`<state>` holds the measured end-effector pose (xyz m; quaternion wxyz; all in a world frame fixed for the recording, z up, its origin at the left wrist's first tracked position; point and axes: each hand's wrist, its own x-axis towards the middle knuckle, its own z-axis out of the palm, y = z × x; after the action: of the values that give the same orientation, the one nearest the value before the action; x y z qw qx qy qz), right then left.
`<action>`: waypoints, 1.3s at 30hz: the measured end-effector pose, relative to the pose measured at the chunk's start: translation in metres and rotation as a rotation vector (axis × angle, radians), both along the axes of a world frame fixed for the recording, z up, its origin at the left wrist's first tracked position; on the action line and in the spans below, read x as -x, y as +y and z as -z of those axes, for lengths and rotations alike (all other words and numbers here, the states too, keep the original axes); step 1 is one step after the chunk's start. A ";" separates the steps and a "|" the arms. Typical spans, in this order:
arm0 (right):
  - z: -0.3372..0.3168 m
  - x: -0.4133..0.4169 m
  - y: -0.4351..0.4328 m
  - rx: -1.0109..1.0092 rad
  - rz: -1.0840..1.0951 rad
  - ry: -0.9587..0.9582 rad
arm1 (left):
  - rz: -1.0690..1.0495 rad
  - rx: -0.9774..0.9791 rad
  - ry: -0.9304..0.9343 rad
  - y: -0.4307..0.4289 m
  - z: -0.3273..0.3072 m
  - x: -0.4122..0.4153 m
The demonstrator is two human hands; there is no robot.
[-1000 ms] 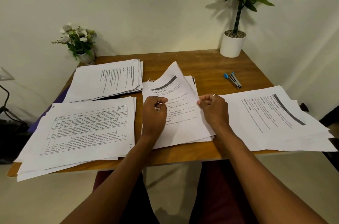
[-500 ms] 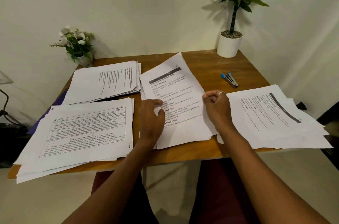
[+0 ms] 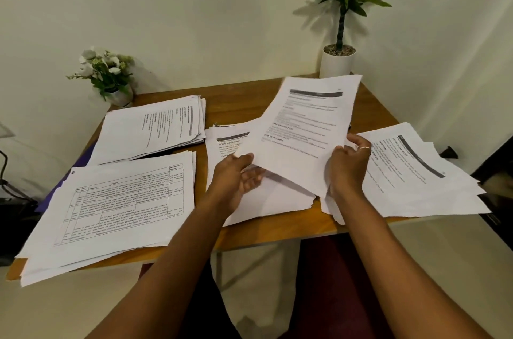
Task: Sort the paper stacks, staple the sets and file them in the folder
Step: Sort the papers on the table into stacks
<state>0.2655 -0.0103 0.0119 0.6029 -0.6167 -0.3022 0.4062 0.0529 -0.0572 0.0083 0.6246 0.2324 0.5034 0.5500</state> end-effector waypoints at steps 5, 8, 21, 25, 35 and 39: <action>0.010 0.005 -0.018 -0.076 0.032 -0.007 | 0.015 0.004 0.010 0.006 0.002 -0.028; 0.020 0.007 -0.027 -0.078 -0.014 0.031 | -0.033 0.033 0.079 0.014 0.005 -0.046; 0.013 -0.013 -0.046 -0.564 0.212 -0.702 | 0.093 0.094 0.430 0.041 -0.006 -0.109; 0.005 -0.009 -0.048 -0.637 0.195 -0.708 | 0.197 0.056 0.515 0.042 -0.005 -0.136; 0.011 -0.010 -0.042 -0.601 0.059 -0.682 | 0.285 -0.067 0.786 0.036 -0.014 -0.129; 0.009 0.003 -0.042 -0.556 -0.099 -0.661 | 0.118 -0.159 0.983 0.033 -0.013 -0.088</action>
<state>0.2627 -0.0522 0.0030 0.5966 -0.5125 -0.6061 0.1187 0.1414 -0.0240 0.0213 0.3241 0.5390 0.6806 0.3757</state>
